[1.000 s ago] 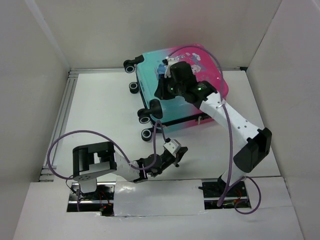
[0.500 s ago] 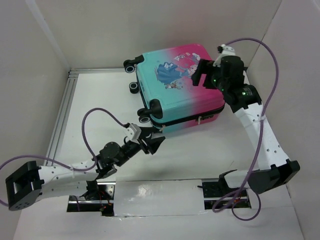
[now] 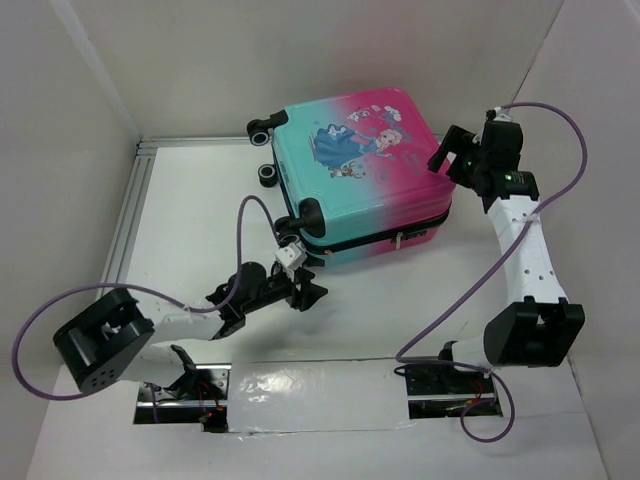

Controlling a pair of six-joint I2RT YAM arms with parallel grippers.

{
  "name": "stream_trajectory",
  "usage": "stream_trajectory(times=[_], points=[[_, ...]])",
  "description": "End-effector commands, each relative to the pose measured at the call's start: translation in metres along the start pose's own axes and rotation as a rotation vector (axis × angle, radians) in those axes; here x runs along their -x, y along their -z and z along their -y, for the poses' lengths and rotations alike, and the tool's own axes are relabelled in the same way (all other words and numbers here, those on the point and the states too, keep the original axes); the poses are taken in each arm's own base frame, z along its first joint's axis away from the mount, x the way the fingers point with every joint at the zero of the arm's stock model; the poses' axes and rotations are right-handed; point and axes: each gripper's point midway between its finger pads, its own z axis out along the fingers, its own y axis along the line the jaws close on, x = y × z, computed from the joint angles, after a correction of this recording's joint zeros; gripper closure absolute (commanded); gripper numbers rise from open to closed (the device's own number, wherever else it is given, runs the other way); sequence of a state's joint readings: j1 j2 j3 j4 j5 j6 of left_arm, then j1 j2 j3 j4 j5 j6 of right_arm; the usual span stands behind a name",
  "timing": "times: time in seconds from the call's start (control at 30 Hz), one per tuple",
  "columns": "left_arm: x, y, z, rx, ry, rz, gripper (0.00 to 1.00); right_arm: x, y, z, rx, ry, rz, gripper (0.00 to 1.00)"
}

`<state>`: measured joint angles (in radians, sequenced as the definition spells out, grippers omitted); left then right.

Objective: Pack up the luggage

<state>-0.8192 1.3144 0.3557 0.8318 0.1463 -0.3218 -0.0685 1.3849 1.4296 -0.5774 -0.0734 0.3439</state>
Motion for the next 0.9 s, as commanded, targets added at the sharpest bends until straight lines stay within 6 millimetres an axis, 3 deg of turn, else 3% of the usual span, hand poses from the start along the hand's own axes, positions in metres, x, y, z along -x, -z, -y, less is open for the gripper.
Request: stream_trajectory(times=[0.0,0.07,0.1,0.17,0.23,0.47,0.73,0.8,0.87], points=[[0.045,-0.019,0.018,-0.083,-0.009,0.153,0.32,0.007,-0.01,0.004,0.033,-0.043,0.041,0.01],[0.052,-0.028,0.016,-0.079,-0.013,0.181,0.33,0.006,-0.015,0.004,0.062,-0.048,0.035,0.01],[0.041,-0.033,0.014,-0.068,-0.008,0.159,0.33,0.0,-0.019,0.006,0.056,-0.06,0.018,0.01],[0.05,-0.041,0.013,-0.065,-0.023,0.193,0.35,-0.001,-0.024,0.005,0.08,-0.063,0.012,0.01],[0.048,-0.043,0.005,-0.03,-0.019,0.196,0.35,-0.009,-0.028,0.007,0.082,-0.066,-0.011,0.01],[0.061,-0.055,-0.022,0.116,-0.004,0.248,0.35,-0.006,-0.026,-0.002,0.129,-0.071,-0.001,0.01],[0.07,-0.07,-0.023,0.118,0.006,0.273,0.39,-0.003,-0.024,-0.006,0.15,-0.069,0.001,0.01],[0.061,-0.074,-0.026,0.121,0.016,0.256,0.51,-0.003,-0.024,-0.007,0.15,-0.078,0.0,0.01],[0.066,-0.076,-0.026,0.125,0.016,0.277,0.69,-0.003,-0.027,-0.006,0.15,-0.078,0.0,0.01]])
